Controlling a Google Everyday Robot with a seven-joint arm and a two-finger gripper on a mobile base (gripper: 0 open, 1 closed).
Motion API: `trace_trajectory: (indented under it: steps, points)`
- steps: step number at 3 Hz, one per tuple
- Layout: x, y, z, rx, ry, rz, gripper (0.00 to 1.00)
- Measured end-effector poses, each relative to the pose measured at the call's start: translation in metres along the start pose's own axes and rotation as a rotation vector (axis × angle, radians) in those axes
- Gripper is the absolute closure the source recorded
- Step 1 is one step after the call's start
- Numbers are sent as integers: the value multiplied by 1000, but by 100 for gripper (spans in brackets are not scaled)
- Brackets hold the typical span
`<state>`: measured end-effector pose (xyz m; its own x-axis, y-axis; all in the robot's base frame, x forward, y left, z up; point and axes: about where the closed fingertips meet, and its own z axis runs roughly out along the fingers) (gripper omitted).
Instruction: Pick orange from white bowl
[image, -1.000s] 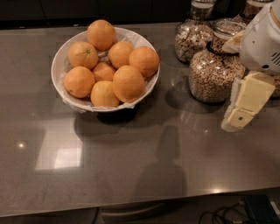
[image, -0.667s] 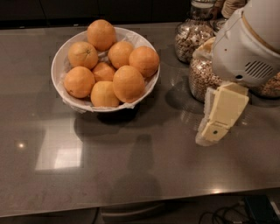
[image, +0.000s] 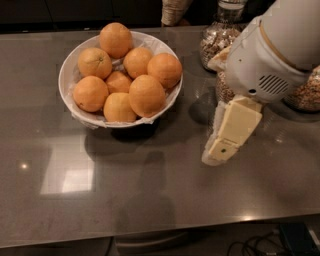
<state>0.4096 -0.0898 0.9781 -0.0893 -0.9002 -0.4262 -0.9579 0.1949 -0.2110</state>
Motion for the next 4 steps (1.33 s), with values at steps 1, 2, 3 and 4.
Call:
trace_trajectory:
  steps: [1, 2, 3, 4]
  points:
    - [-48, -13, 32, 21, -151, 91, 0]
    - [-84, -22, 39, 56, -224, 131, 0]
    - [-85, -24, 38, 73, -235, 134, 0]
    - [-83, -31, 38, 131, -235, 123, 0]
